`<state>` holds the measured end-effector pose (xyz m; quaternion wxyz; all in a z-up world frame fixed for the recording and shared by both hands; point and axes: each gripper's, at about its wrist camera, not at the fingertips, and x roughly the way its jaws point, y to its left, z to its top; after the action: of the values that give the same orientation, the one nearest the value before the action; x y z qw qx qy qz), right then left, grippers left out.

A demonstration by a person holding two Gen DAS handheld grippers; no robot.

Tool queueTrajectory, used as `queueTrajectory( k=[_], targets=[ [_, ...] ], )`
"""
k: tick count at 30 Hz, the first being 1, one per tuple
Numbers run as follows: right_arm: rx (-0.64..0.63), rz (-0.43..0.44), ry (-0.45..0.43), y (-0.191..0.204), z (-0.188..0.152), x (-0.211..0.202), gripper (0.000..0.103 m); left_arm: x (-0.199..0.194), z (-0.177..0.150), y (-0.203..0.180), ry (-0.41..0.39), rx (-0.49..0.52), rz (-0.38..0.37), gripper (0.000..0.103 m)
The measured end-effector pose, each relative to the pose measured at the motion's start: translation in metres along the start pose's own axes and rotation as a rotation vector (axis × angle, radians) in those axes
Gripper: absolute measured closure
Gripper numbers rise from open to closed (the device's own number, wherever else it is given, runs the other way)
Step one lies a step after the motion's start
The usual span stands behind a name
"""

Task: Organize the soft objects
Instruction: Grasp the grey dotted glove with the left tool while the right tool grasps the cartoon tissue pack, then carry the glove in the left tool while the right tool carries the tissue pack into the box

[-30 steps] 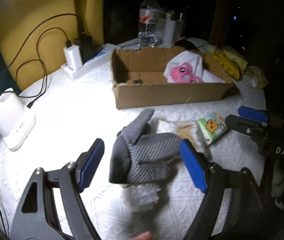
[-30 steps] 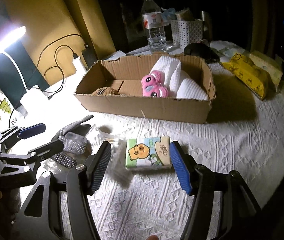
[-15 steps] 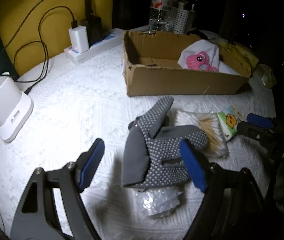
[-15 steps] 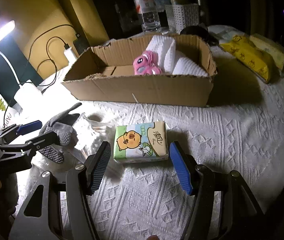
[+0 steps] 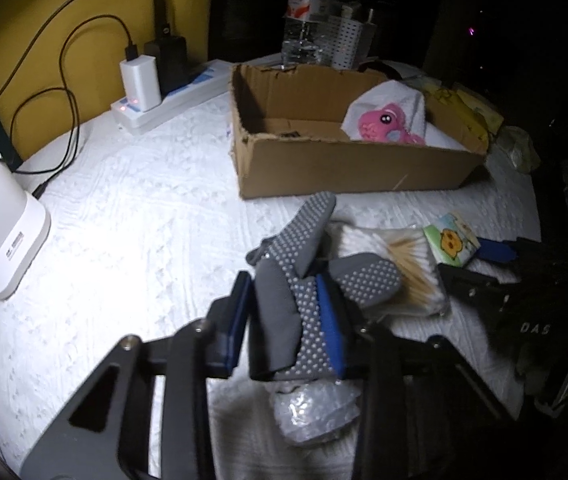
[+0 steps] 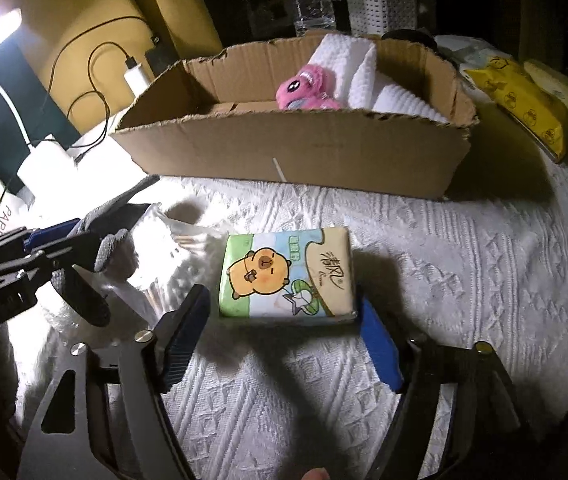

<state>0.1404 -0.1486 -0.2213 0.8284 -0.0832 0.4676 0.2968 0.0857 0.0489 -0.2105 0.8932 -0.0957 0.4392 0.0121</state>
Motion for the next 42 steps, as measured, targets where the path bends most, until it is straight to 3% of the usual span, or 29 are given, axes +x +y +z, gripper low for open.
queueTrajectory(
  k=[5, 8, 42],
  targets=[
    [0.003, 0.011, 0.006, -0.002, 0.001, 0.000, 0.027, -0.003, 0.002, -0.002, -0.008, 0.007, -0.010, 0.074],
    [0.009, 0.007, -0.002, -0.005, 0.002, -0.003, 0.034, -0.010, 0.005, -0.004, -0.027, 0.014, -0.015, 0.074],
    [-0.027, 0.019, -0.136, -0.012, 0.039, -0.069, 0.034, -0.060, 0.055, -0.025, -0.153, 0.063, -0.040, 0.074]
  ],
)
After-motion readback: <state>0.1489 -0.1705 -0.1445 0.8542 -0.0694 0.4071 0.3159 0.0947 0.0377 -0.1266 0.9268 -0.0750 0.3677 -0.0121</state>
